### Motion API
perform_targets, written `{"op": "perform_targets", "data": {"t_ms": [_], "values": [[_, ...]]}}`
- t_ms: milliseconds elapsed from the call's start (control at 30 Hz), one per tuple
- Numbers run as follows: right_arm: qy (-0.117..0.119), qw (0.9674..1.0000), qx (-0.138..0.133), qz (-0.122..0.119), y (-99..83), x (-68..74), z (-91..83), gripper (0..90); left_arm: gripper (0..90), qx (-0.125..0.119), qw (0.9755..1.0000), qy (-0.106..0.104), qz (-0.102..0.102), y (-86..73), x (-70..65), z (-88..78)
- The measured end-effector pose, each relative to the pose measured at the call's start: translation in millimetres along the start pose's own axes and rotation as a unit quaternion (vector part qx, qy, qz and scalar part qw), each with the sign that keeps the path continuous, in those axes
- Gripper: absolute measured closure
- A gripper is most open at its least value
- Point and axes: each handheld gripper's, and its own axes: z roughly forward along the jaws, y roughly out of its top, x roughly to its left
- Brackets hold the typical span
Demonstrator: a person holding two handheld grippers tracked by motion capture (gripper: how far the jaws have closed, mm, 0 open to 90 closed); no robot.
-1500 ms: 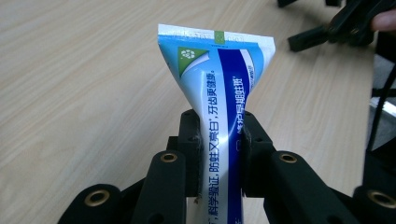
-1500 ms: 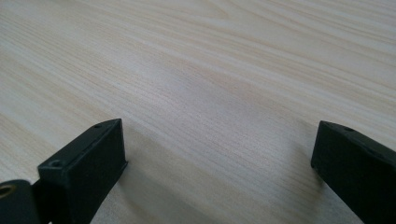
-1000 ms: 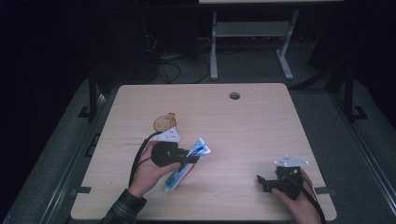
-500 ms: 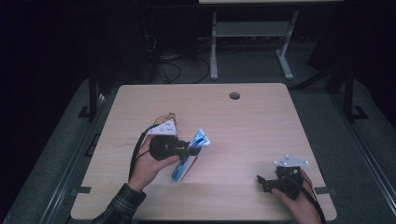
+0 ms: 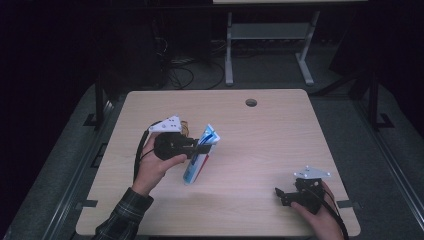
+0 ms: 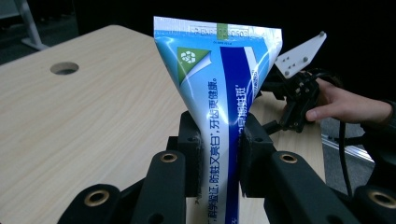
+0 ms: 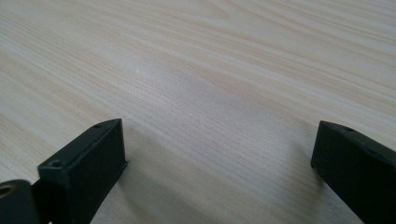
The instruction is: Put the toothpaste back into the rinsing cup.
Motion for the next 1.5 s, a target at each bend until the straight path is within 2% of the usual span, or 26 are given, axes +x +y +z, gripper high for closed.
{"op": "perform_targets", "data": {"t_ms": [67, 533, 1200, 1500], "values": [[0.0, 1.0, 0.0, 0.0, 0.0, 0.0, 0.0, 2.5, 74.0, -0.007, 1.0, 0.002, 0.001, 3.9, 2.6, -3.5], [0.0, 1.0, 0.0, 0.0, 0.0, 0.0, 0.0, 2.5, 74.1, -0.019, 0.9997, 0.013, 0.011, 23.3, 15.8, -15.9], [0.0, 1.0, 0.0, 0.001, 0.0, 0.1, 0.0, 2.5, 74.1, -0.025, 0.9986, 0.038, 0.028, 54.0, 40.3, -32.7], [0.0, 1.0, 0.0, 0.001, 0.0, 0.1, 0.0, 2.5, 74.0, -0.017, 0.9977, 0.052, 0.041, 65.8, 54.0, -35.8]]}}
